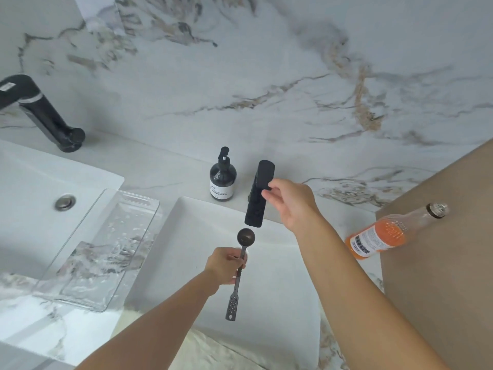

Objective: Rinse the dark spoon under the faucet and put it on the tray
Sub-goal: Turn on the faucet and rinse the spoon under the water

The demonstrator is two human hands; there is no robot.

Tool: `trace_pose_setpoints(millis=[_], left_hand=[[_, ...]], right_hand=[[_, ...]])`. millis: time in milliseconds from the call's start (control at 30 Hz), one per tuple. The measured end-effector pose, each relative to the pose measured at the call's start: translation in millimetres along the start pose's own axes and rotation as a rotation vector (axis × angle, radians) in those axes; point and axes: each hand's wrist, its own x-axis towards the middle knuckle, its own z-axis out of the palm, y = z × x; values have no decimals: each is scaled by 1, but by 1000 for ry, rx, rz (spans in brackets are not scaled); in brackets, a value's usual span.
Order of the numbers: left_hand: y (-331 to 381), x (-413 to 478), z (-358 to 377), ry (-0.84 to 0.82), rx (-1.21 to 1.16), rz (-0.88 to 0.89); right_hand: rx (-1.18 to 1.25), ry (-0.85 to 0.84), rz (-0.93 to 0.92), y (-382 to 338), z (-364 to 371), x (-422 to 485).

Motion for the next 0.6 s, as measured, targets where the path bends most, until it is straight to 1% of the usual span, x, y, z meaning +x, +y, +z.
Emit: trace_pose_setpoints(millis=[167, 233, 300, 367, 400, 467, 533, 567, 600], left_hand=[[5, 3, 1, 17, 2, -2], [8, 4, 3, 17, -4, -4], [10, 3, 3, 17, -21, -6], [10, 2, 4, 14, -40, -4], [10, 2, 4, 9, -44, -3], [9, 1, 4, -12, -43, -4], [8, 1, 3, -39, -20, 8], [9, 0, 2, -47, -16, 11], [9, 0, 2, -48, -33, 10]], right_hand=[[79, -30, -29, -4, -4, 5], [86, 23, -25, 9, -11, 10], [19, 107, 8, 33, -20, 18], [-137, 166, 85, 65, -29, 27], [-218, 160, 130, 82, -33, 30], [-317, 38, 219, 113, -37, 30], [-336, -111, 254, 133, -38, 27], [-345, -130, 233, 138, -37, 27], [-376, -107, 198, 141, -36, 28]])
